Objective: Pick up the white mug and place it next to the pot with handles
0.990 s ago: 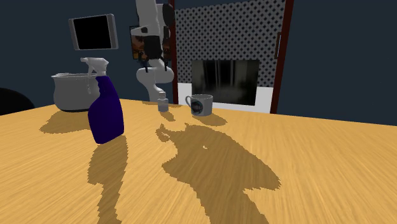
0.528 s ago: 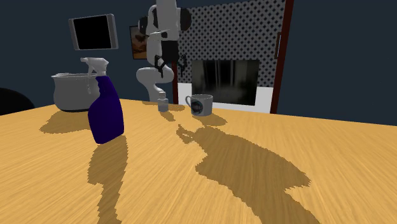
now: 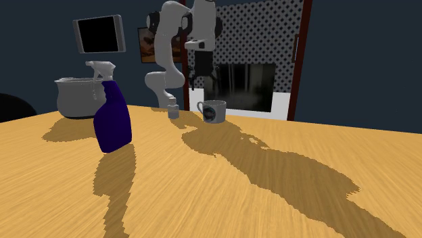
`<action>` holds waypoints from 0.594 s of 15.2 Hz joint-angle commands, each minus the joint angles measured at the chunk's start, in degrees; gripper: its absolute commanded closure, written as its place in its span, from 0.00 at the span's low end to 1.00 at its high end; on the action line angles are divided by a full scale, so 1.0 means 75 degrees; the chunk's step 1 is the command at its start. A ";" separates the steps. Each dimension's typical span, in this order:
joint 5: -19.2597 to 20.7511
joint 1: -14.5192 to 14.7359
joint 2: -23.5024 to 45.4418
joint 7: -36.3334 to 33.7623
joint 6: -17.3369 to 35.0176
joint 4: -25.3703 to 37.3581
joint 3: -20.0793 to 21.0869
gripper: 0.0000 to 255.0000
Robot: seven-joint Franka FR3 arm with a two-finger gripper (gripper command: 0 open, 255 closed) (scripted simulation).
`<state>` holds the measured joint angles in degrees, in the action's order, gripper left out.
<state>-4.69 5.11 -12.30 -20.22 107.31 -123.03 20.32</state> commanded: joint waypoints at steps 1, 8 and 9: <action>0.0205 0.0080 0.0559 -0.0412 0.0055 0.0405 0.0258 0.00; 0.1186 0.0526 0.2601 -0.1682 -0.0054 0.2086 0.0786 0.00; 0.1193 0.0531 0.2614 -0.1688 0.0046 0.1997 0.0776 0.00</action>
<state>3.66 8.67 6.07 -32.01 107.33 -108.74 25.91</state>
